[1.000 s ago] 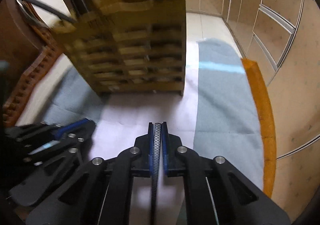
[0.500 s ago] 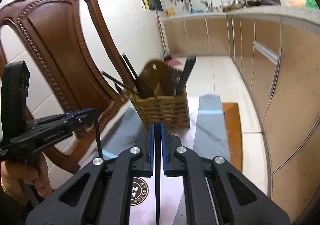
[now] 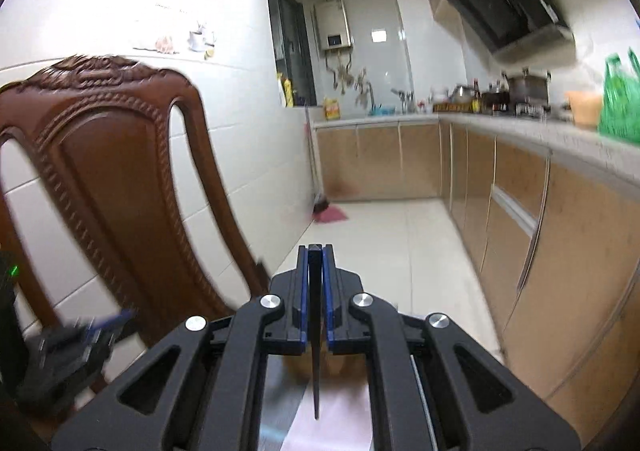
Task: Organize utensils
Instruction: 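Lower the left tool's chopstick into the holder while the right tool drops its chopstick in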
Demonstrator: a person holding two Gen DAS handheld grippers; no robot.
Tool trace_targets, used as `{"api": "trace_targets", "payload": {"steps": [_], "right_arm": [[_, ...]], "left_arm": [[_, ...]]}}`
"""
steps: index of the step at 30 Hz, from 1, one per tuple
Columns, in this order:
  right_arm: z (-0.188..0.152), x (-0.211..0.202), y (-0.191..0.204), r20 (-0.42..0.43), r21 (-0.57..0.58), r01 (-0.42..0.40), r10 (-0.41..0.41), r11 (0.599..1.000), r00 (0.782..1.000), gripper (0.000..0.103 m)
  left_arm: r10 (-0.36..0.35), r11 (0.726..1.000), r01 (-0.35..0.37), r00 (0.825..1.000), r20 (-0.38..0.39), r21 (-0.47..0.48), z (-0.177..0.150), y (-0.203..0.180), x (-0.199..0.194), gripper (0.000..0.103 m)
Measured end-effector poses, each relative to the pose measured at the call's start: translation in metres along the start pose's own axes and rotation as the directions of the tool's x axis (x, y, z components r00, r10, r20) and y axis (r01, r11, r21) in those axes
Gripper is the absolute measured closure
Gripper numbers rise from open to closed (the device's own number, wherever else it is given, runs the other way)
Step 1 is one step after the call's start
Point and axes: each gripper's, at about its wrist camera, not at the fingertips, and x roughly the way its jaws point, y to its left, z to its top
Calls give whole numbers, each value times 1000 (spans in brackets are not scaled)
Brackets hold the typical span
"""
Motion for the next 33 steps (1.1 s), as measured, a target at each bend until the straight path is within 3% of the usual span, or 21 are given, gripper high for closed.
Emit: {"api": "trace_targets", "payload": {"steps": [4, 8, 11, 16, 18, 20, 22, 23, 26, 28, 30, 31, 33], "right_arm": [[34, 36, 2, 52, -11, 57, -57, 998, 997, 96], [47, 70, -3, 82, 3, 121, -121, 993, 989, 96], [37, 96, -9, 75, 17, 153, -154, 988, 985, 96], [-6, 127, -28, -24, 95, 153, -151, 984, 988, 95], [-24, 125, -35, -77, 136, 104, -94, 985, 993, 85], [-36, 101, -37, -59, 134, 74, -67, 988, 996, 62], [-50, 63, -38, -18, 126, 62, -61, 990, 998, 31], [-60, 40, -40, -1, 119, 45, -46, 992, 999, 24], [-95, -10, -43, 7, 93, 39, -40, 995, 999, 16], [-136, -46, -55, 33, 95, 48, -51, 994, 998, 12], [-173, -64, -68, 43, 93, 162, -166, 982, 985, 12], [-177, -57, -74, -23, 112, 173, -171, 979, 985, 12], [-172, -49, -83, -49, 158, 73, -66, 985, 997, 12]], "left_arm": [[-8, 999, 9, 1000, 19, -43, 5, 17, -3, 97], [-9, 999, 10, 1000, 19, -48, 4, 23, -1, 97], [-9, 999, 9, 1000, 11, -50, 2, 24, 3, 97], [-6, 998, 5, 1000, -13, -61, -1, 26, 14, 96], [-8, 998, 7, 1000, -18, -66, 0, 27, 17, 97], [-10, 998, 9, 1000, -21, -70, 1, 27, 21, 96], [-11, 997, 10, 1000, -24, -74, 0, 26, 24, 96], [-11, 997, 9, 1000, -23, -77, -1, 26, 25, 96], [-32, 993, 28, 999, -28, -113, -5, 24, 30, 96], [-57, 986, 51, 998, -31, -161, -3, 23, 29, 97], [-44, 988, 43, 999, 1, -148, 3, 16, 23, 96], [-33, 990, 36, 999, 28, -138, 10, 10, 20, 96], [-29, 988, 39, 997, 68, -150, 25, 4, 18, 96]]}}
